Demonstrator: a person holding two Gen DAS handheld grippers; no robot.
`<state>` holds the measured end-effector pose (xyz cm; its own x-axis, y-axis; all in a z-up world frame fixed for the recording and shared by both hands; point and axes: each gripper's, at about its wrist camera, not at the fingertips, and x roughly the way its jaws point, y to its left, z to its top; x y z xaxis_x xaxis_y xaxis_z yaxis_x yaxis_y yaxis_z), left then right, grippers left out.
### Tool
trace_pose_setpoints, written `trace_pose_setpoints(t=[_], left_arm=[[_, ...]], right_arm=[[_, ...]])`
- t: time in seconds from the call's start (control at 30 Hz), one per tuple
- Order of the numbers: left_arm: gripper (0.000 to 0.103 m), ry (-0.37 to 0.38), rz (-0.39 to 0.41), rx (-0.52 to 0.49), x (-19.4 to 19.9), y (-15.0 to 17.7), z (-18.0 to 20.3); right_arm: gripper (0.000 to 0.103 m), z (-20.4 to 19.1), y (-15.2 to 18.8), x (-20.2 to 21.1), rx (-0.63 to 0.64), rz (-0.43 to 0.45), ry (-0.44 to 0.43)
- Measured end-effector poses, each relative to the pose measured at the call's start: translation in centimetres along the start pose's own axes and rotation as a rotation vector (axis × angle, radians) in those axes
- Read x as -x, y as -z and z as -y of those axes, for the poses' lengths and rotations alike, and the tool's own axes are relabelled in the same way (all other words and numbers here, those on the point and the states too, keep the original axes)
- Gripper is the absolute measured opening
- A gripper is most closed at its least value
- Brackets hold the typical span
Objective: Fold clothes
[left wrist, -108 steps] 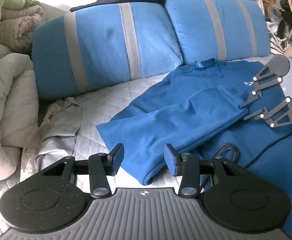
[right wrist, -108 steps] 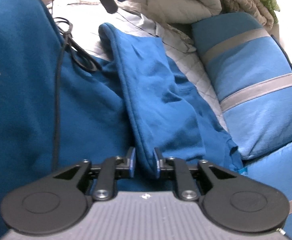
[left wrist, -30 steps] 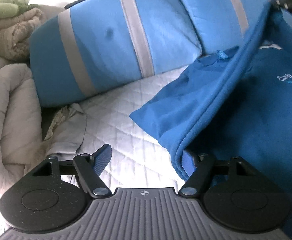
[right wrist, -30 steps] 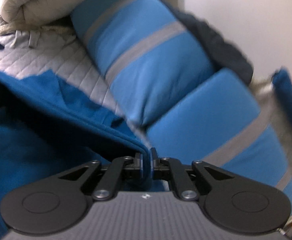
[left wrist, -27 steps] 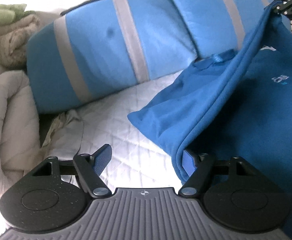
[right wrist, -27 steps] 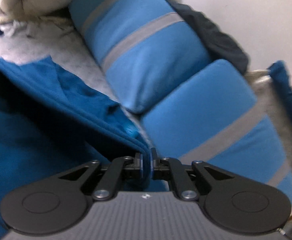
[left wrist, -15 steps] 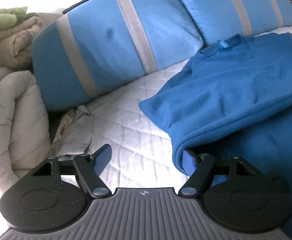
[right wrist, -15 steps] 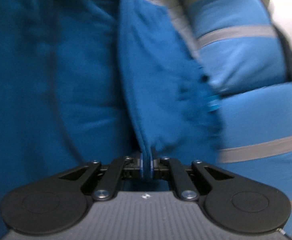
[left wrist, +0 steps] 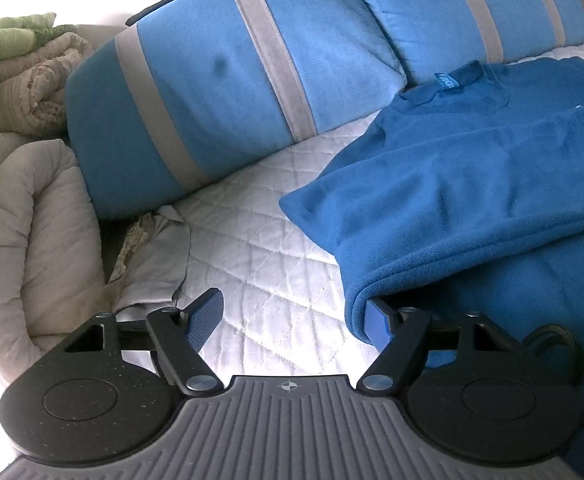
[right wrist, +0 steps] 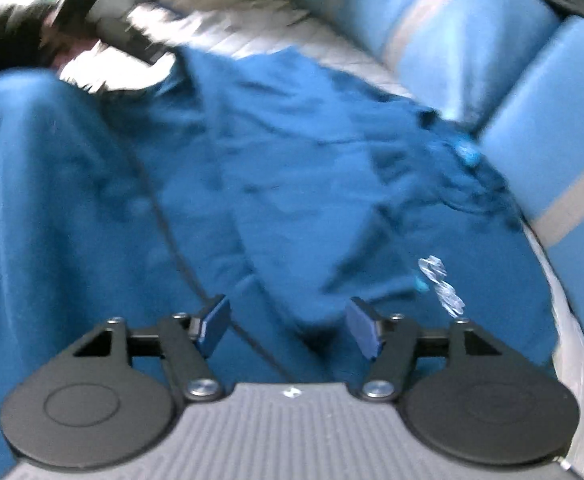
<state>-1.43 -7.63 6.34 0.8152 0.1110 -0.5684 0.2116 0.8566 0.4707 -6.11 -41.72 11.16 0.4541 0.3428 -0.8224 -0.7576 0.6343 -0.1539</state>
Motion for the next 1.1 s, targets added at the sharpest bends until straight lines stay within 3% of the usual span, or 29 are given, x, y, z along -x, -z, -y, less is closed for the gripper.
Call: trace_pose_setpoints(t=[0.13,0.27,0.47,0.57,0.63,0.73,0.8,1.1], left_arm=[[0.073,0.008,0.004,0.015,0.0,0.1,-0.2],[0.073,0.009,0.001,0.014,0.0,0.1,-0.2],[0.073,0.005,-0.002,0.005,0.1,0.0,-0.1],[0.073,0.005,-0.002,0.005,0.1,0.0,-0.1],[0.073,0.006,-0.001,0.005,0.1,0.0,0.0],[0.073,0.008,0.006,0.005,0.3,0.0,0.0],[0.073,0.011,0.011,0.003,0.4,0.0,0.0],[0.073,0.021,0.047,-0.061,1.4,-0.5,1.1]], right_arm=[[0.079,4.0,1.4,0.6,-0.141,0.009,0.018],[0.078,6.2,3.5,-0.4,-0.263,0.002,-0.033],[0.073,6.3,5.4,-3.3,-0.283,-0.03,-0.039],[0.058,6.6,6.0,-3.9,-0.323,0.005,-0.053],[0.029,6.7,6.1,-3.9,-0.341,0.022,-0.043],[0.016,6.6,6.2,-3.3,-0.336,0.047,-0.018],[0.01,6.6,6.1,-2.4,-0.332,0.067,-0.002],[0.01,6.1,5.1,3.1,-0.218,0.049,0.128]])
